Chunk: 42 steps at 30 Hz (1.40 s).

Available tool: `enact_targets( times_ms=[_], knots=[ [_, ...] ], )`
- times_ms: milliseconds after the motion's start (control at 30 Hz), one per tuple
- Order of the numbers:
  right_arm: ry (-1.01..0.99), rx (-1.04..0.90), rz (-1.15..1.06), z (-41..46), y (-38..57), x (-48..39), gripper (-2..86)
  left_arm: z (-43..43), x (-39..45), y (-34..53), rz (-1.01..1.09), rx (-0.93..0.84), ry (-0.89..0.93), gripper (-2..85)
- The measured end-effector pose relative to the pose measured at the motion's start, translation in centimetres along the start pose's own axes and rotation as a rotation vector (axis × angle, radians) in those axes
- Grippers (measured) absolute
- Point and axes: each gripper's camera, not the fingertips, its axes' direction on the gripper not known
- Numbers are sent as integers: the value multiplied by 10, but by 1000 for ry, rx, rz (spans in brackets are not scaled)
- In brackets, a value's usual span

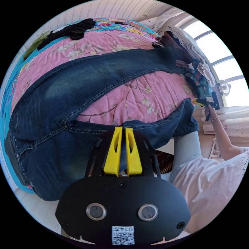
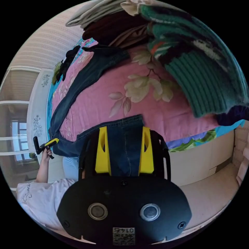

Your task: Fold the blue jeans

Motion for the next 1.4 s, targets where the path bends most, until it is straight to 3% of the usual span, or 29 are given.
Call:
enact_targets(
  times_ms=[100, 233, 367, 533, 700, 833, 1000, 1133, 1233, 1400],
  knots=[
    [129, 102, -3, 2, 19, -10, 82, 4, -3, 0, -29, 8, 11, 0],
    [93, 108, -101, -22, 35, -21, 20, -9, 0, 6, 3, 41, -4, 1],
    [52, 196, -155, -71, 48, -31, 13, -35, 7, 14, 43, 79, -30, 2],
    [96, 289, -238, -130, 13, -56, 26, -61, 0, -6, -10, 249, -80, 16],
    [66, 220, -81, -100, -39, -36, 70, -25, -32, -29, -194, 174, -36, 10],
    [71, 315, -17, -99, 12, -13, 92, -47, -22, 8, -156, 271, -11, 1],
    [72, 234, 242, -56, 74, 46, 140, -32, -15, 55, -167, 208, 19, 41],
    [21, 261, 318, -36, 93, 50, 127, -2, -21, 71, -241, 148, 81, 55],
    [37, 224, 327, -39, 89, 47, 82, 23, -22, 64, -257, 48, 4, 56],
    [-20, 252, 225, -66, 98, 42, 38, 15, -38, 79, -270, 80, 68, 22]
  ],
)
